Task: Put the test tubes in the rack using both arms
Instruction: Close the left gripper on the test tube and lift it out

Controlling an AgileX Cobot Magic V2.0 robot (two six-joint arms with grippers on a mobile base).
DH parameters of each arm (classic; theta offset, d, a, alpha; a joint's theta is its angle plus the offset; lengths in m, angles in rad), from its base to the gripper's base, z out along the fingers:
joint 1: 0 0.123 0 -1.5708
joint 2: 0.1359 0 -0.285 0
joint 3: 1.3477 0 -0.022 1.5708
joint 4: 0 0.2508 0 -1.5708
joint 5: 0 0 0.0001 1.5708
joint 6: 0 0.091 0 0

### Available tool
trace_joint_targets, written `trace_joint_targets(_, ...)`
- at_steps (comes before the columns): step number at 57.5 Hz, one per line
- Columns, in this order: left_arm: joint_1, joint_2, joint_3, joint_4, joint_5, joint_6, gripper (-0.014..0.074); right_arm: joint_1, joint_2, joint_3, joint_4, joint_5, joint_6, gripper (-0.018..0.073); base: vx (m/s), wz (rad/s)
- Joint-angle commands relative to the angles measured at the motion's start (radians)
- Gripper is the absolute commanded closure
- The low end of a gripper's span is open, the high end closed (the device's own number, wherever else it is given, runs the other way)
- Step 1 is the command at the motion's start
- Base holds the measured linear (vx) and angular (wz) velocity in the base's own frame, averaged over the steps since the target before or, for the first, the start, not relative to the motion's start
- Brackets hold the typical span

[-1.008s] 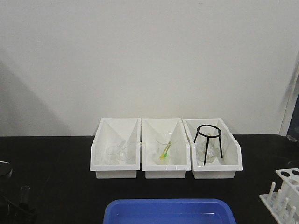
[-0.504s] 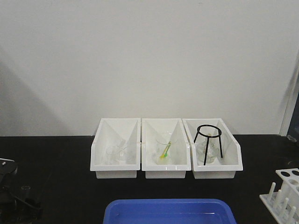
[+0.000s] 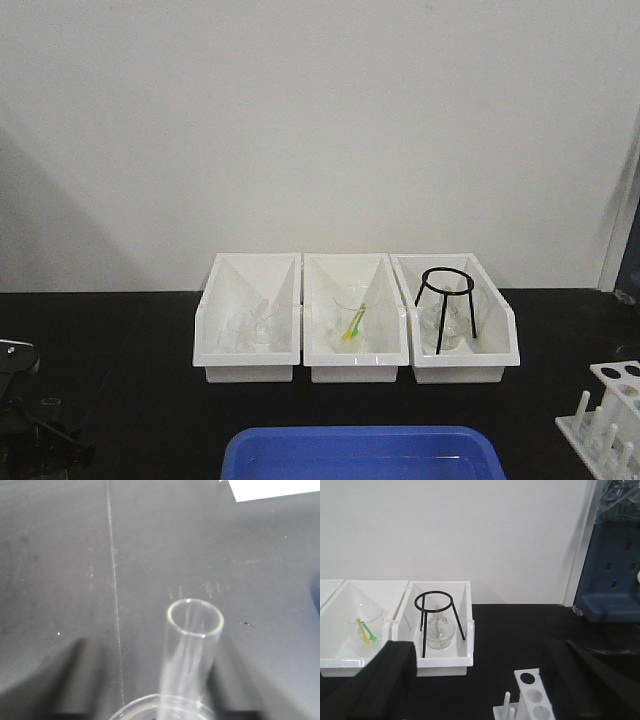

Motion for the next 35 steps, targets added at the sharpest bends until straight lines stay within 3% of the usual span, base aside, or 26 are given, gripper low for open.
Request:
trace_joint_targets(1,-0.001,-0.033,-0.034,-0.01,-0.051,-0.001,0.0314,-0.006,0.0,-0.036,-0.009,-0.087,-0.009,-0.001,0.0,0.0)
trace_joint_targets(17,-0.001,-0.033,-0.034,-0.01,-0.047,-0.001,0.0617,-0.006,0.02,-0.036,-0.009,-0.074,-0.009,-0.0009,0.0,0.0)
trace_joint_targets(35,-0.001,-0.114,-0.034,-0.01,-0.052,0.002,0.0617,-0.006,0.02,-0.036,-0.009,-0.072,-0.009,-0.0009,0.0,0.0)
